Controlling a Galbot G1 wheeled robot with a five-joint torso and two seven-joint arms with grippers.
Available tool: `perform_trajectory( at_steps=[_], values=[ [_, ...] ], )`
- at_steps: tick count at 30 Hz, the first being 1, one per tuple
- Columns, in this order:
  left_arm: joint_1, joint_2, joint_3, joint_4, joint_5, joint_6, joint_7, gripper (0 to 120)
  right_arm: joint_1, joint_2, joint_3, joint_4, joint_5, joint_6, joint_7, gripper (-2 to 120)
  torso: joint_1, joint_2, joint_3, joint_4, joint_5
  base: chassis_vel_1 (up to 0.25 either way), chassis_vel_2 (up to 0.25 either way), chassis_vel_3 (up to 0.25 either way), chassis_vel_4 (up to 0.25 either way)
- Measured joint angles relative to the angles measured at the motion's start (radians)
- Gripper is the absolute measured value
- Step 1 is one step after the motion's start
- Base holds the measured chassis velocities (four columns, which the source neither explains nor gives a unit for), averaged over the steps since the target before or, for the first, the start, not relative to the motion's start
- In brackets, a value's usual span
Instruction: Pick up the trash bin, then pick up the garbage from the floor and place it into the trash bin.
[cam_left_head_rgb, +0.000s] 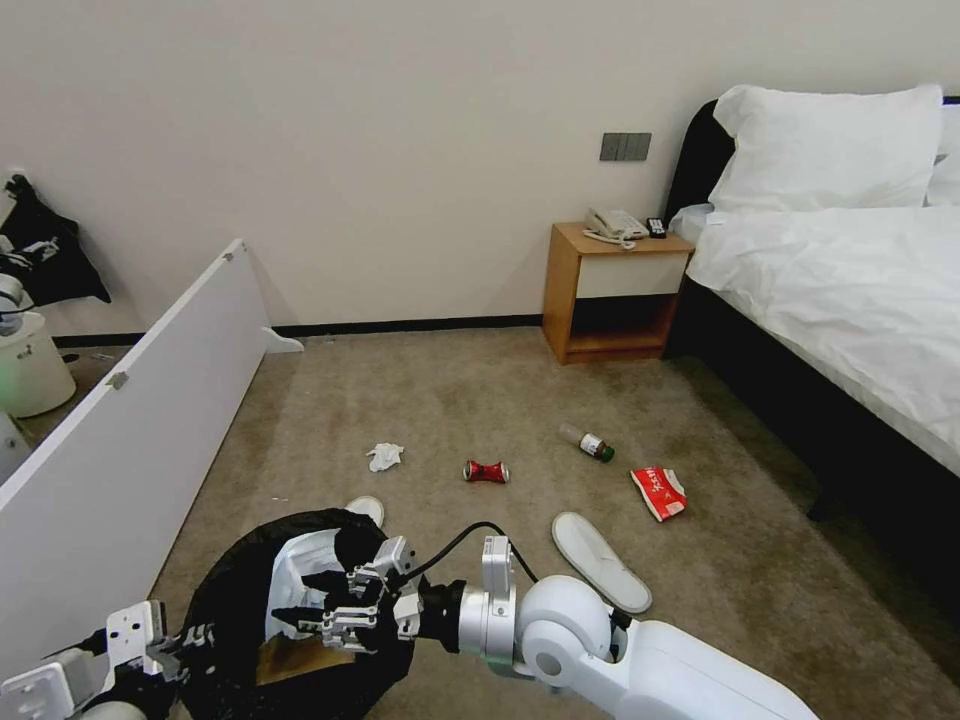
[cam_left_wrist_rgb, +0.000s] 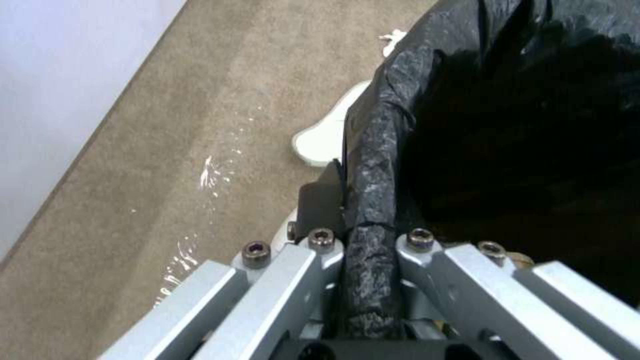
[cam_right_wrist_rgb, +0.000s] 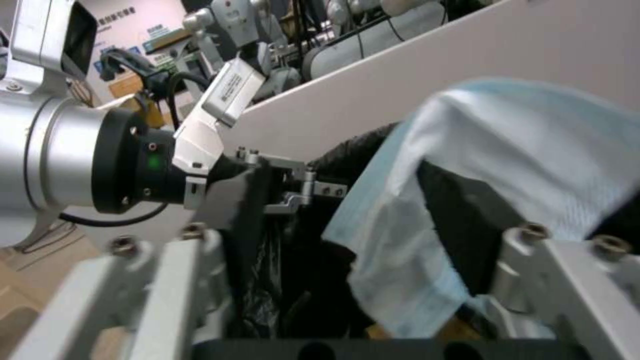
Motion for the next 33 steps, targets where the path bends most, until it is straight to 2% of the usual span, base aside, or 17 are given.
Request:
perform_trajectory(
  at_steps=[1,2,3,4,6,7,9,13,15,20,33],
  values=[
    [0.0,0.0,0.0,0.0,0.0,0.0,0.0,3,0.0,0.0,0.0,0.0,0.0,0.0,0.0,61,0.0,0.0,0.0,0.0,0.0,0.0,0.0,0.0,0.0],
    [0.002,-0.001,0.002,0.001,-0.001,0.0,0.0,3,-0.003,0.0,0.002,0.0,-0.007,0.004,0.0,73,0.0,0.0,0.0,0.0001,0.0001,0.0,0.0,0.0,0.0],
    [0.005,0.0,0.002,0.002,-0.003,0.0,-0.001,3,-0.007,-0.004,0.002,0.002,-0.01,0.006,0.0,78,0.0,0.0,0.0,0.0,0.0001,0.0,0.0,0.0,0.0],
    [0.005,0.0,0.002,0.002,-0.003,0.0,-0.001,3,-0.007,-0.004,0.002,0.002,-0.01,0.006,0.0,78,0.0,0.0,0.0,0.0,0.0001,0.0,0.0,0.0,0.0],
    [0.005,0.005,-0.003,0.004,-0.01,0.0,-0.001,3,-0.009,-0.012,0.004,0.013,-0.012,0.009,0.0,89,0.0,0.0,0.0,0.0,0.0001,0.0,0.0,0.0,0.0],
    [0.005,0.005,-0.003,0.004,-0.01,0.0,-0.001,3,-0.009,-0.012,0.004,0.013,-0.012,0.009,0.0,89,0.0,0.0,0.0,0.0,0.0001,0.0,0.0,0.0,0.0],
    [0.004,0.008,-0.005,0.007,-0.015,-0.001,-0.003,3,-0.007,-0.023,0.003,0.026,-0.013,0.009,0.008,98,0.0,0.0,0.0,0.0,0.0001,0.0,0.0,0.0,0.0],
    [0.004,0.007,-0.008,0.008,-0.016,-0.001,-0.004,3,0.004,-0.043,0.001,0.041,-0.018,0.003,0.027,100,0.0,0.0,0.0,0.0,0.0001,0.0,0.0,0.0,0.0],
    [0.002,0.007,-0.012,0.008,-0.017,-0.001,-0.004,3,0.015,-0.063,-0.004,0.057,-0.023,-0.038,0.067,100,0.0,0.0,0.0,0.0001,0.0001,0.0,0.0,0.0,0.0],
    [-0.002,0.01,-0.019,0.008,-0.024,-0.001,-0.007,3,0.012,-0.081,0.003,0.072,-0.012,-0.07,0.099,100,0.0,0.0,0.0,0.0001,0.0001,0.0,0.0,0.0,0.0],
    [-0.011,0.01,-0.022,0.011,-0.039,-0.001,-0.014,3,-0.023,-0.121,0.046,0.091,-0.007,-0.077,0.106,100,0.0,0.0,0.0,0.0,0.0002,0.0,0.0,0.0,0.0]
  ],
)
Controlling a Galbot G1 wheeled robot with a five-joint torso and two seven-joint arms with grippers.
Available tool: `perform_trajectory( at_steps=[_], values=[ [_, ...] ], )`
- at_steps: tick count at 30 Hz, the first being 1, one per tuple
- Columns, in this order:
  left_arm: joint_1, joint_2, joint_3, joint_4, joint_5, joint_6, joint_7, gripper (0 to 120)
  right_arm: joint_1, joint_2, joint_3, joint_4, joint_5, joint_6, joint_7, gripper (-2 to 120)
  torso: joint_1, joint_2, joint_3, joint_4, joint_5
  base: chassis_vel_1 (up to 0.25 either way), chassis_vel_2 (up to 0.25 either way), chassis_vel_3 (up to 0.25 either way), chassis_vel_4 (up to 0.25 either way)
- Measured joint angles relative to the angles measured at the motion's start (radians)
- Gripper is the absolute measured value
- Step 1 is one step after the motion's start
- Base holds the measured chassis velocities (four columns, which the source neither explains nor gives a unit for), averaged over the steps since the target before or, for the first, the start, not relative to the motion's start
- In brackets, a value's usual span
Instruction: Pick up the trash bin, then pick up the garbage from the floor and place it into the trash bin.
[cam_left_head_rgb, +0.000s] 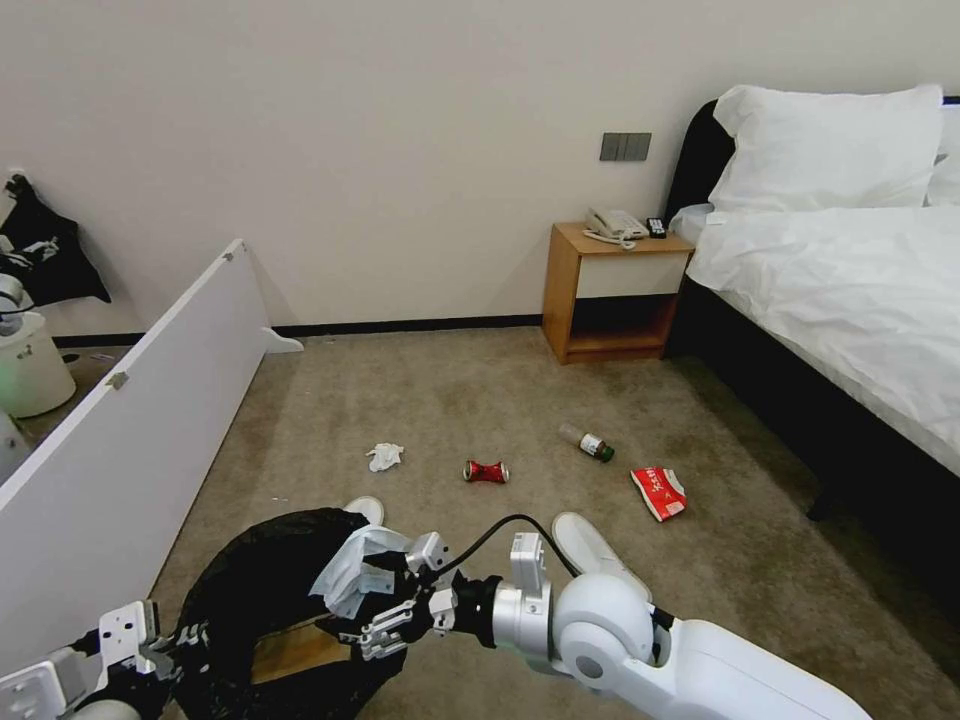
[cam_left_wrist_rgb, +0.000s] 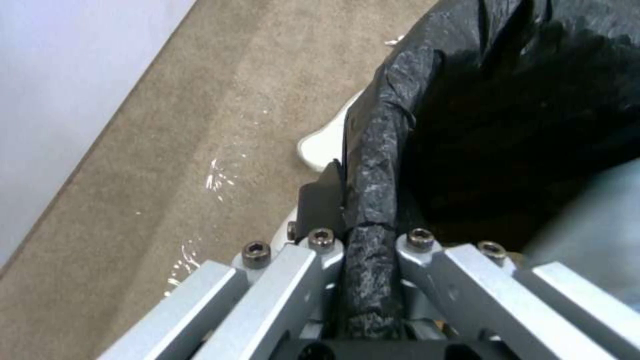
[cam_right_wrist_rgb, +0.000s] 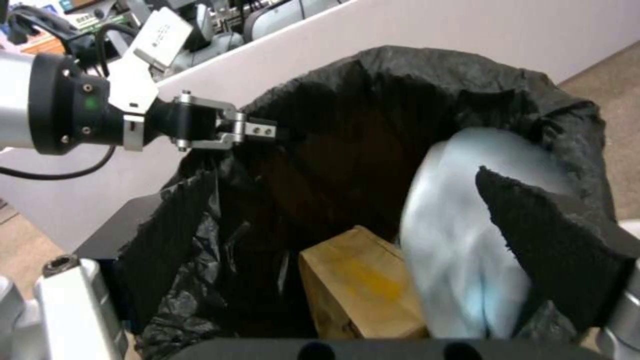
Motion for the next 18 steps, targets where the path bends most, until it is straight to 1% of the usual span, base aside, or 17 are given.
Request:
perform_trajectory(
  at_steps=[6,10,18],
  values=[
    [-0.001,-0.001,0.004,-0.004,-0.013,0.0,-0.004,3,-0.002,0.002,0.002,-0.018,-0.002,0.0,-0.002,100,0.0,0.0,0.0,0.0001,0.0,0.0,0.0,0.0,0.0],
    [0.001,-0.001,0.012,-0.006,-0.037,0.0,-0.01,3,0.002,0.018,-0.009,-0.029,-0.001,0.001,-0.007,100,0.0,0.0,0.0,0.0,0.0,0.0,0.0,0.0,0.0],
    [0.002,0.0,0.023,-0.006,-0.045,0.0,-0.012,3,0.017,0.052,-0.04,-0.052,0.009,0.008,-0.022,100,0.0,0.0,0.0,0.0,-0.0001,0.0,0.0,0.0,0.0]
  ],
)
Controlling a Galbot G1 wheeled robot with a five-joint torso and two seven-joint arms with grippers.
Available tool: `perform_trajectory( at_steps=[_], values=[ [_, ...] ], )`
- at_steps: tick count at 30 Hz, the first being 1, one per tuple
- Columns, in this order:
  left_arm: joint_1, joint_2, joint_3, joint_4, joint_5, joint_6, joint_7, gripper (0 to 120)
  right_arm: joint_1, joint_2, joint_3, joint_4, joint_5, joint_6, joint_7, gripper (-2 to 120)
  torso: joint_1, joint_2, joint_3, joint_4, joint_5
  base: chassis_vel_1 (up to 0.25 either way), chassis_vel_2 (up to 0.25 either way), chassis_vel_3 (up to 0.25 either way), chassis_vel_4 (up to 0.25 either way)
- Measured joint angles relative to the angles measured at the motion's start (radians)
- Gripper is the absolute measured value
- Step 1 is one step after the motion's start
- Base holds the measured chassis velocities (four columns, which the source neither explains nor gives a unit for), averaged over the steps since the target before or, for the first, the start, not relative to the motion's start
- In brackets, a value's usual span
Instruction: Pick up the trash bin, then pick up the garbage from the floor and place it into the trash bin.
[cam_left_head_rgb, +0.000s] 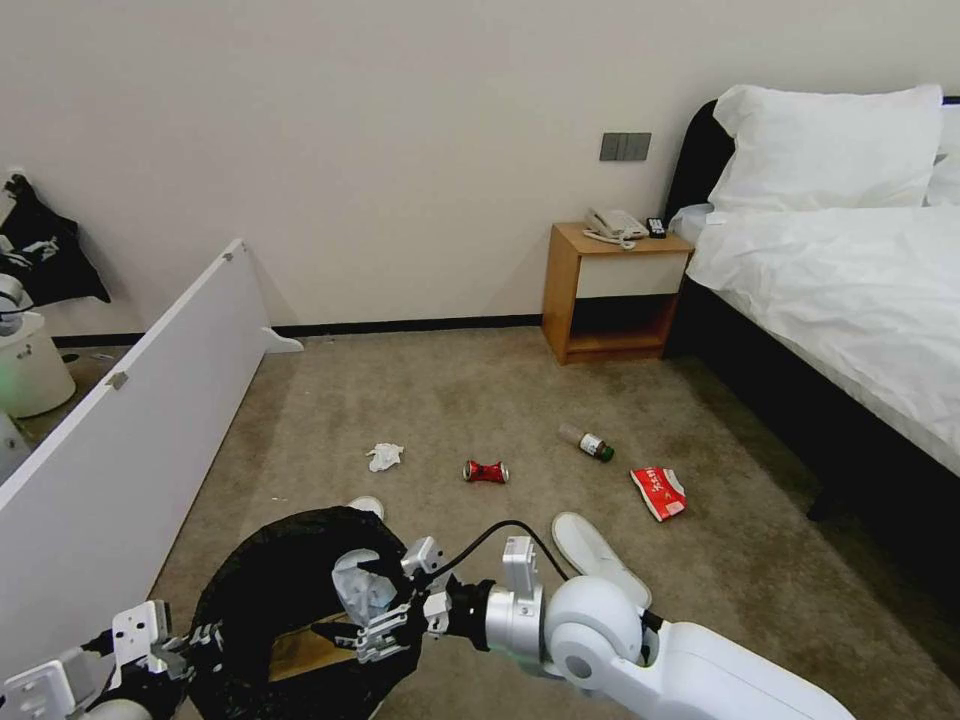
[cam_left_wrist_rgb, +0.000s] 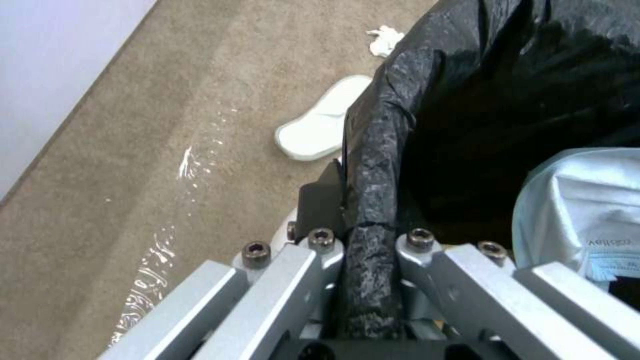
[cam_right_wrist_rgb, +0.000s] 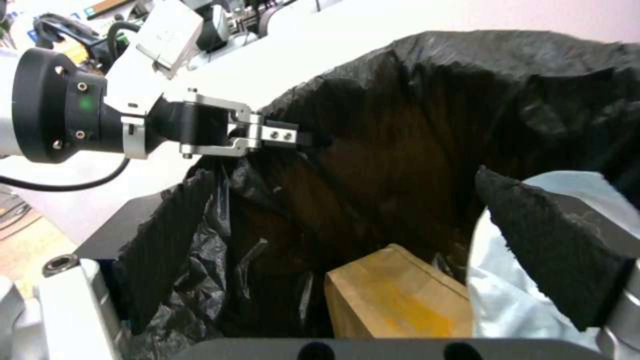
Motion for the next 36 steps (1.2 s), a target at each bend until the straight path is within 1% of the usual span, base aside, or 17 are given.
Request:
perform_trajectory(
  at_steps=[4,7,9,11,13,16,18,19,22,23,25,27,28,29,31,34,36],
  values=[
    [-0.001,0.003,-0.004,0.001,-0.004,0.0,0.0,3,0.003,0.008,-0.006,-0.007,0.0,0.008,-0.002,100,0.0,0.0,0.0,0.0,0.0,0.0,0.0,0.0,0.0],
    [-0.004,0.002,-0.01,0.011,-0.001,0.0,0.001,3,0.001,0.01,0.017,-0.007,-0.011,0.02,-0.002,100,0.0,0.0,0.0,0.0,0.0,0.0,0.0,0.0,0.0],
    [-0.008,-0.004,-0.018,0.022,-0.001,0.0,0.001,3,-0.014,0.012,0.079,-0.001,-0.012,0.027,0.002,100,0.0,0.0,0.0,0.0,0.0,0.0,0.0,0.0,0.0],
    [-0.011,-0.009,-0.023,0.026,-0.004,0.0,-0.002,3,-0.023,0.01,0.108,0.004,-0.013,0.029,0.006,100,0.0,0.0,0.0,0.0,0.0,0.0,0.0,0.0,0.0],
    [-0.02,-0.019,-0.035,0.035,-0.015,0.0,-0.019,3,-0.048,0.004,0.162,0.012,-0.019,0.04,0.021,100,0.0,0.0,0.0,0.0,0.0,0.0,0.0,0.0,0.0],
    [-0.024,-0.021,-0.041,0.041,-0.022,0.0,-0.032,3,-0.067,0.002,0.189,0.013,-0.027,0.048,0.035,100,0.0,0.0,0.0,-0.0001,0.0,0.0,0.0,0.0,0.0],
    [-0.022,-0.021,-0.059,0.059,-0.036,0.0,-0.053,3,-0.144,0.001,0.26,0.006,-0.081,0.077,0.076,100,0.0,0.0,0.0,0.0001,-0.0001,0.0,0.0,0.0,0.0],
    [-0.022,-0.021,-0.059,0.059,-0.036,0.0,-0.053,3,-0.144,0.001,0.26,0.006,-0.081,0.077,0.076,100,0.0,0.0,0.0,0.0001,-0.0001,0.0,0.0,0.0,0.0],
    [-0.013,-0.013,-0.076,0.068,-0.047,0.0,-0.066,3,-0.206,0.002,0.301,-0.003,-0.12,0.084,0.114,100,0.0,0.0,0.0,-0.0002,0.0001,0.0,0.0,0.0,0.0],
    [-0.008,-0.006,-0.087,0.072,-0.054,0.0,-0.074,3,-0.25,0.004,0.332,-0.006,-0.143,0.084,0.148,100,0.0,0.0,0.0,-0.0002,0.0002,0.0,0.0,0.0,0.0],
    [0.0,0.012,-0.104,0.074,-0.069,0.0,-0.085,3,-0.321,0.014,0.385,-0.009,-0.182,0.076,0.207,100,0.0,0.0,0.0,0.0,0.0001,0.0,0.0,0.0,0.0],
    [0.001,0.018,-0.109,0.074,-0.074,0.0,-0.088,3,-0.343,0.019,0.403,-0.011,-0.198,0.073,0.226,100,0.0,0.0,0.0,-0.0001,0.0001,0.0,0.0,0.0,0.0],
    [0.007,0.031,-0.121,0.073,-0.082,0.0,-0.092,3,-0.391,0.031,0.451,-0.012,-0.243,0.06,0.271,100,0.0,0.0,0.0,0.0,0.0001,0.0,0.0,0.0,0.0],
    [0.007,0.031,-0.121,0.073,-0.082,0.0,-0.092,3,-0.391,0.031,0.451,-0.012,-0.243,0.06,0.271,100,0.0,0.0,0.0,0.0,0.0001,0.0,0.0,0.0,0.0],
    [0.014,0.044,-0.142,0.075,-0.09,0.0,-0.093,3,-0.466,0.043,0.53,-0.01,-0.31,0.028,0.321,100,0.0,0.0,0.0,0.0,0.0002,0.0,0.0,0.0,0.0],
    [0.015,0.046,-0.154,0.079,-0.092,0.0,-0.092,3,-0.498,0.045,0.562,-0.006,-0.34,0.018,0.334,100,0.0,0.0,0.0,0.0,0.0001,0.0,0.0,0.0,0.0],
    [0.016,0.045,-0.179,0.095,-0.092,0.0,-0.087,3,-0.585,0.047,0.645,0.005,-0.412,0.013,0.353,100,0.0,0.0,0.0,-0.0002,0.0,0.0,0.0,0.0,0.0]
  ],
)
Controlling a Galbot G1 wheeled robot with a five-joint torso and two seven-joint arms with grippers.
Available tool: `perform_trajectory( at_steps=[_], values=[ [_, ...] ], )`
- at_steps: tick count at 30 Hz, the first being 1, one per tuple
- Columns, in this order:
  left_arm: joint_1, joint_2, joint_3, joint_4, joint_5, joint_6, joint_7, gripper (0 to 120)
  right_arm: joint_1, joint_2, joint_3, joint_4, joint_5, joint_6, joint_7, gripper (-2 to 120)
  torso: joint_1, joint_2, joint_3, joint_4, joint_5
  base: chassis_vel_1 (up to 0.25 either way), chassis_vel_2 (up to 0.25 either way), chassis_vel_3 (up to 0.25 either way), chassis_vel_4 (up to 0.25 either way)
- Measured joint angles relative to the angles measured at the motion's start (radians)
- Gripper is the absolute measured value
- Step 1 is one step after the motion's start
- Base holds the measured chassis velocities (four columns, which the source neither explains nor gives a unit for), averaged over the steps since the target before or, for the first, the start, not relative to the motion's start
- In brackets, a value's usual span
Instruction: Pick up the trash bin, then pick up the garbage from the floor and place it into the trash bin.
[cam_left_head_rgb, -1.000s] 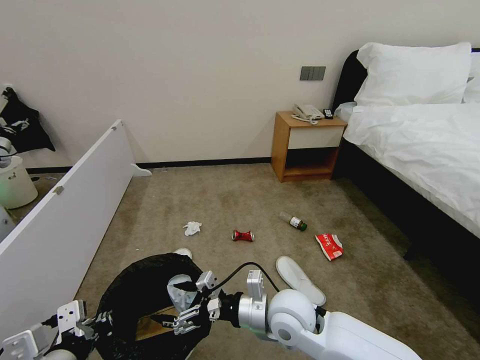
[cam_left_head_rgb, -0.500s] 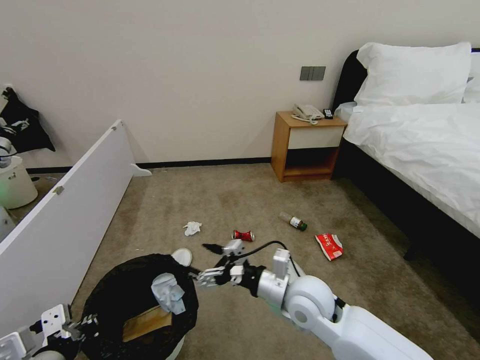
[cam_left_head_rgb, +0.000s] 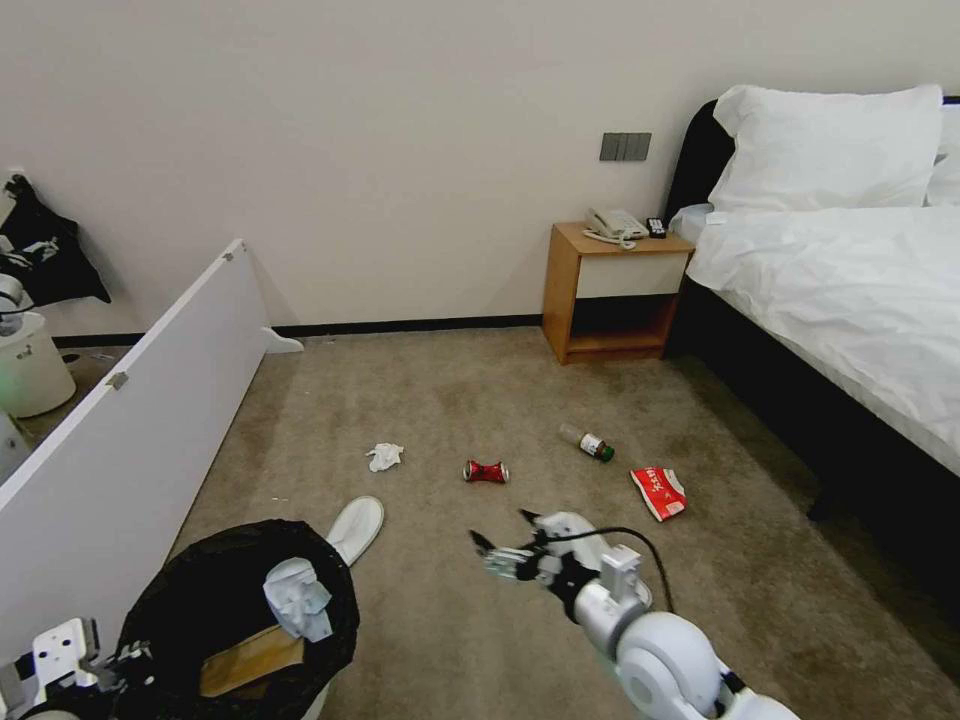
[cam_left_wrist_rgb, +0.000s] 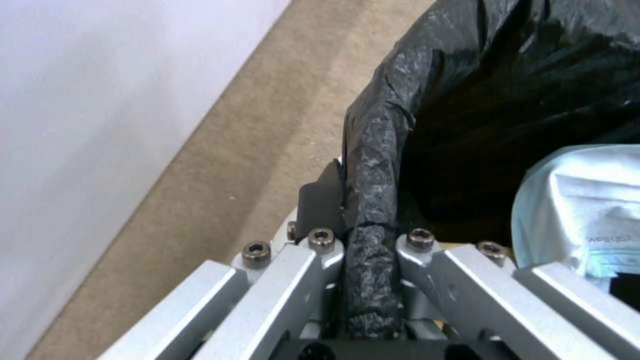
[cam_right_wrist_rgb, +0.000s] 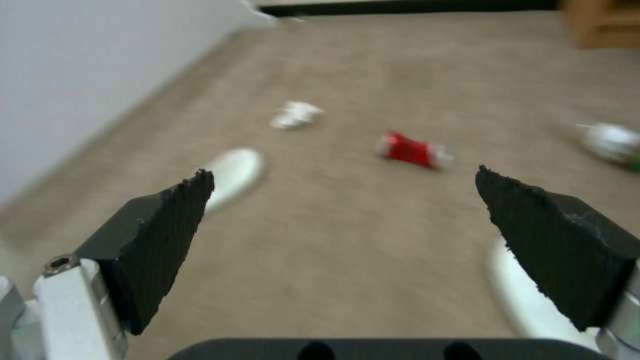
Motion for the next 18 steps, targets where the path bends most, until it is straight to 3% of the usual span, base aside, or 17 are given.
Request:
perform_trajectory(
  at_steps=[12,18],
  values=[
    [-0.019,-0.036,-0.052,0.042,0.019,0.0,0.021,3,-0.224,0.056,0.233,0.065,-0.105,0.066,0.019,100,0.0,0.0,0.0,0.0002,0.0002,0.0,0.0,0.0,0.0],
    [-0.018,-0.04,-0.072,0.067,0.012,0.0,0.034,3,-0.352,0.107,0.343,0.07,-0.216,0.123,-0.032,100,0.0,0.0,0.0,0.0,0.0001,0.0,0.0,0.0,0.0]
  ],
)
